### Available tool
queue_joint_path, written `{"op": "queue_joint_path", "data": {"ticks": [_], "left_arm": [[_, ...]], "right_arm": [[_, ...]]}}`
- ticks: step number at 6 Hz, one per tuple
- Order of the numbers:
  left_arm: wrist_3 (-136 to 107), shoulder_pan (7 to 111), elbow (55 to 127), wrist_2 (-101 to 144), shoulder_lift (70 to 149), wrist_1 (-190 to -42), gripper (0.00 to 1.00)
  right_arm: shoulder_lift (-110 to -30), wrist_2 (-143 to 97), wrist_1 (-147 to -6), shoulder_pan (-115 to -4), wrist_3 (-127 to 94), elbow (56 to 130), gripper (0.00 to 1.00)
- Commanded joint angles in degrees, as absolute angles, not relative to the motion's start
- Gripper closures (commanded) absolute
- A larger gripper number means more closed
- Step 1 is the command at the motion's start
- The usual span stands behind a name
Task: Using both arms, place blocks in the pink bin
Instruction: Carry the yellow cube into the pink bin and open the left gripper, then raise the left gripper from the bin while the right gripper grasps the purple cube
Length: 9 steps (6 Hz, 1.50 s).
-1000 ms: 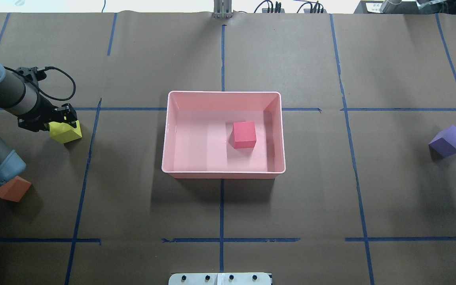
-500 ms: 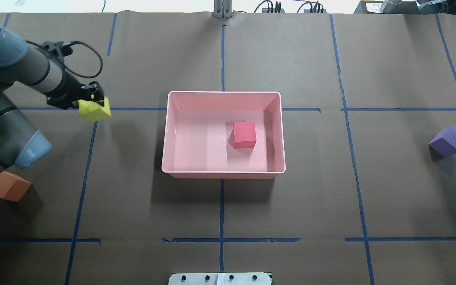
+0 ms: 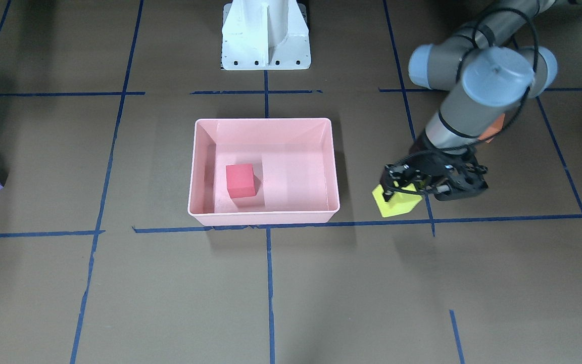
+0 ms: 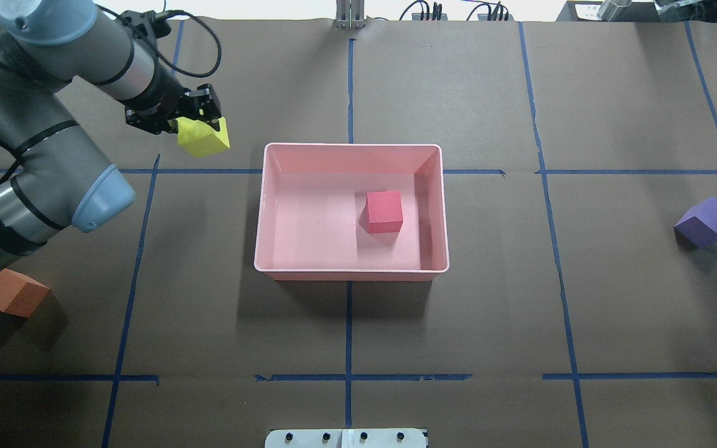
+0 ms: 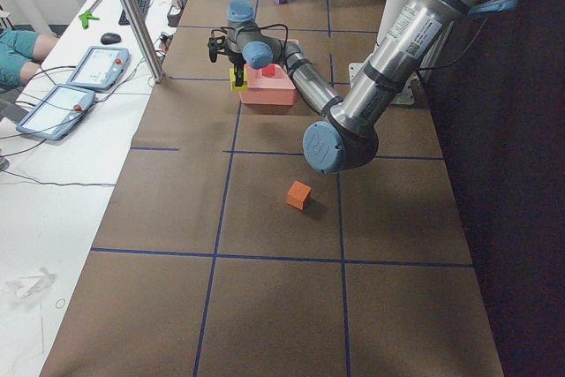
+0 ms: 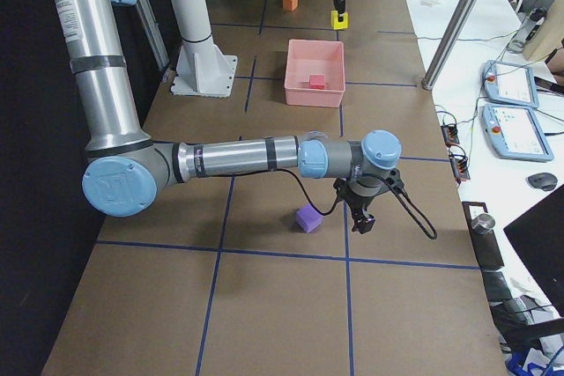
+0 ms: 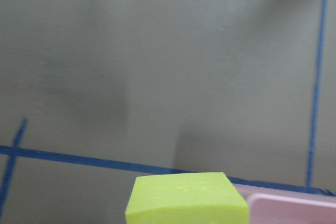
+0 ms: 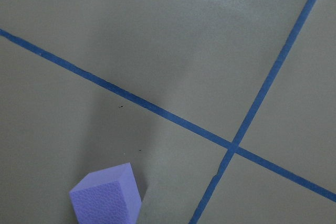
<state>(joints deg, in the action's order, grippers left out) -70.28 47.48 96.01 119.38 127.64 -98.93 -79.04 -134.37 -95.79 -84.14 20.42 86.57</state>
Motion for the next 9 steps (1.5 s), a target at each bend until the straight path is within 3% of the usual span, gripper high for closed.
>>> {"op": "queue_joint_path", "data": {"ticks": [1,2,5,7,9], "left_arm": [[-73.38,39.5,96.06,110.88,133.66,-93.89,0.19],[-73.48,38.68,96.33,109.44,133.68,-93.78,0.0],[-73.39,38.67,96.59,109.51,133.68,-93.78,0.0],[-73.56,38.58,96.94,109.42,133.59,-93.78,0.0],[-73.56,38.58,96.94,109.34,133.33,-93.78,0.0]], "right_arm": [[-79.1,-134.56,-95.71,-84.02,18.82,86.92,0.0],[-79.1,-134.65,-95.71,-83.41,18.03,87.1,0.0],[-86.99,-133.86,-69.43,-73.25,-1.87,86.84,0.0],[-91.73,-132.72,-57.37,-69.8,-1.24,87.18,0.0],[-94.12,-130.0,-54.4,-66.98,0.95,86.75,0.0]]}}
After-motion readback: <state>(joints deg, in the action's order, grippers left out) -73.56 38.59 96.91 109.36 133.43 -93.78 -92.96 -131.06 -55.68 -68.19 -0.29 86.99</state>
